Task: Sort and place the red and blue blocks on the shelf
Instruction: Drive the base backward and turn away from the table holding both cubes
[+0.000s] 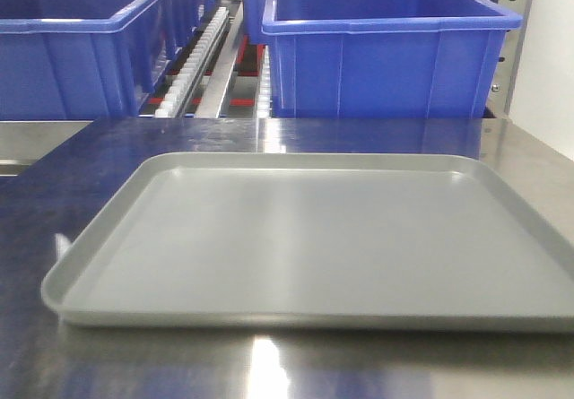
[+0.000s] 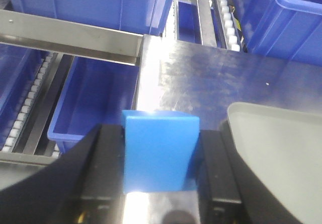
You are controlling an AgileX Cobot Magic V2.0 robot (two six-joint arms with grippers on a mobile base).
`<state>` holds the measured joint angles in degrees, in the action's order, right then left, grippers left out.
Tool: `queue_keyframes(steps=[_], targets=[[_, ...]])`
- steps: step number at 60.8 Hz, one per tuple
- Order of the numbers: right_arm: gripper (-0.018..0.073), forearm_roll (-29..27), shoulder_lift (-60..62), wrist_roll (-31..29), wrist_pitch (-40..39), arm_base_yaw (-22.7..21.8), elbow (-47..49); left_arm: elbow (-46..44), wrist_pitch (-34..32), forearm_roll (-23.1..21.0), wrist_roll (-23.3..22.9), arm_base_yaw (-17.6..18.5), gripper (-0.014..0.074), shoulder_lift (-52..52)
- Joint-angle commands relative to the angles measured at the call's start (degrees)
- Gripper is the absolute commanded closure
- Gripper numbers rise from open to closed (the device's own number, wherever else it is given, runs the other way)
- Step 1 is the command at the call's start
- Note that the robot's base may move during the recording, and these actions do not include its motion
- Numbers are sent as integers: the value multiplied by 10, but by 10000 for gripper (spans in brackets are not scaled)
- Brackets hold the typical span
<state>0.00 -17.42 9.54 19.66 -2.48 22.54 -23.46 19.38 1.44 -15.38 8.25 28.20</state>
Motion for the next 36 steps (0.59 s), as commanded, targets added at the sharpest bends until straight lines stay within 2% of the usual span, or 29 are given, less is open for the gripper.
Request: queue_keyframes(steps=[1,36], targets=[[503,10,-5,-1,-52,-3,16,-17,-53,1,-1,-1,473,1],[503,10,-5,-1,-52,-3,16,-17,-53,1,-1,-1,472,1]])
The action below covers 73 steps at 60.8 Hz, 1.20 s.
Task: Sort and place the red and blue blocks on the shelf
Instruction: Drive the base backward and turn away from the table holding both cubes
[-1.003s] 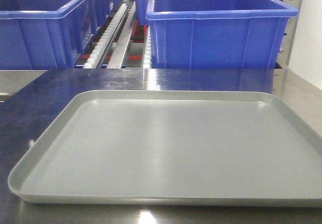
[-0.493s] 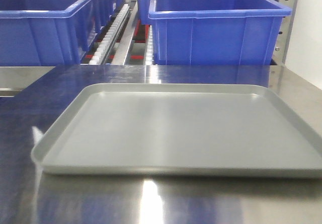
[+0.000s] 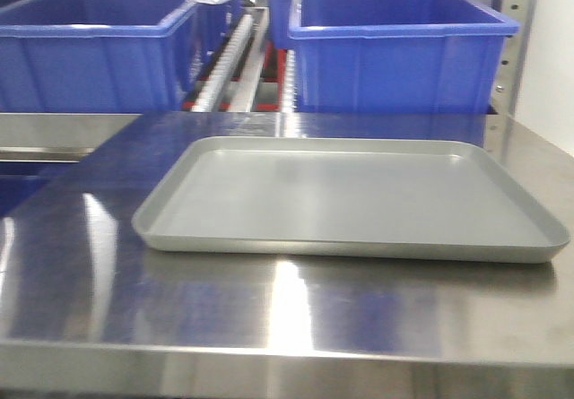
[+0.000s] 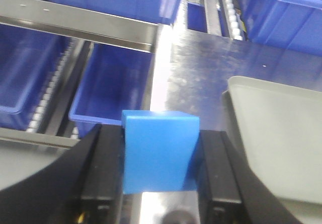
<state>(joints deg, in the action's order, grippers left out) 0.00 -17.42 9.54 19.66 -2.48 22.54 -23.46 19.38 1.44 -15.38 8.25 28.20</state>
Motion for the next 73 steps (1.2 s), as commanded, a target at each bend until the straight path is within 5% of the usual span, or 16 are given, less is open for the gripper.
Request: queue_keyframes(steps=[1,73], targets=[[503,10,-5,-1,-52,-3,16,-17,-53,1,-1,-1,472,1],[503,10,-5,-1,-51,-3,16,-17,-52,1,-1,-1,473,1]])
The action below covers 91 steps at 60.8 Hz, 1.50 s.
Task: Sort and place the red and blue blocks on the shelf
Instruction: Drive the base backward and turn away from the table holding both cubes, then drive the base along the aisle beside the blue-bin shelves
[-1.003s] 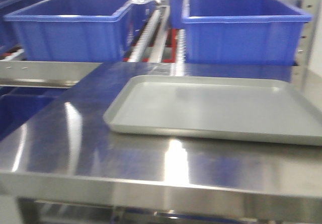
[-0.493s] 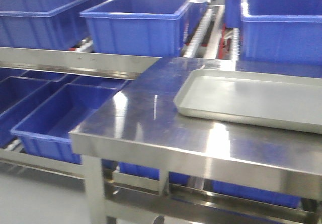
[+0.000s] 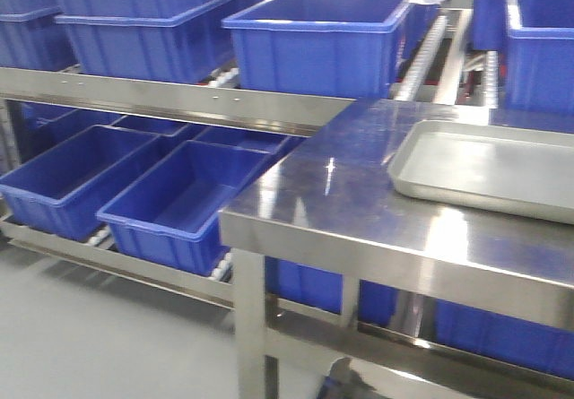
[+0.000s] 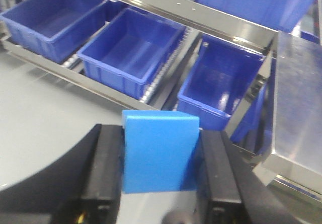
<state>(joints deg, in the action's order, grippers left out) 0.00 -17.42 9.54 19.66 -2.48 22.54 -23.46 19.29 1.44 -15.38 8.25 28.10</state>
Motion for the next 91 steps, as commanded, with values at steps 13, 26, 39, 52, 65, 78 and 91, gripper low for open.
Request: queue_keyframes(steps=[13,26,39,52,65,78,91], targets=[[503,10,-5,-1,-51,-3,16,-17,-51,1,-1,-1,473,2],[503,10,-5,-1,-51,-3,16,-17,-51,1,-1,-1,473,2],[503,10,-5,-1,-51,-3,16,-17,-51,1,-1,-1,473,2],[503,10,-5,-1,-51,-3,16,-17,-51,1,-1,-1,472,2],[503,10,-5,-1,-51,-3,16,-17,-51,1,-1,-1,473,2],[503,10,-5,-1,-51,-3,16,-17,-51,1,-1,-1,473,2],[503,10,-5,-1,-51,-3,16,-17,-51,1,-1,-1,473,2]])
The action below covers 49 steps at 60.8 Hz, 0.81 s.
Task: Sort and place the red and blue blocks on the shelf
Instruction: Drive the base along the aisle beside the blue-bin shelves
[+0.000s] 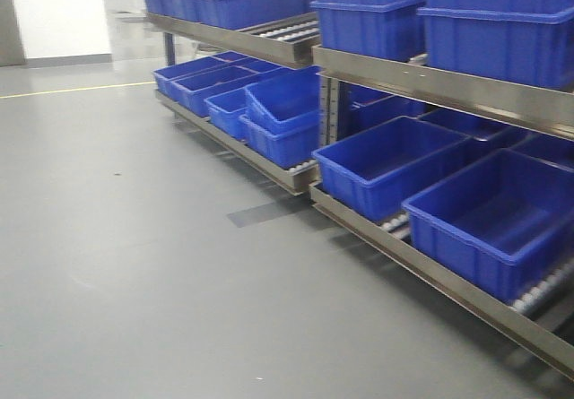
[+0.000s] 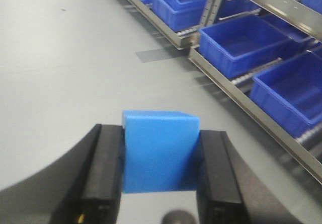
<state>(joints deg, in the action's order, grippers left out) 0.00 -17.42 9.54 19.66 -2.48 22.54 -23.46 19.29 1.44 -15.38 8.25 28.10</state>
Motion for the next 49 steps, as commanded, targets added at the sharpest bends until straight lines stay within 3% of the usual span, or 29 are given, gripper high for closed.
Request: queue_keyframes(steps=[1,49], targets=[[503,10,-5,-1,-51,-3,16,-17,-51,1,-1,-1,472,2],[503,10,-5,-1,-51,-3,16,-17,-51,1,-1,-1,473,2]])
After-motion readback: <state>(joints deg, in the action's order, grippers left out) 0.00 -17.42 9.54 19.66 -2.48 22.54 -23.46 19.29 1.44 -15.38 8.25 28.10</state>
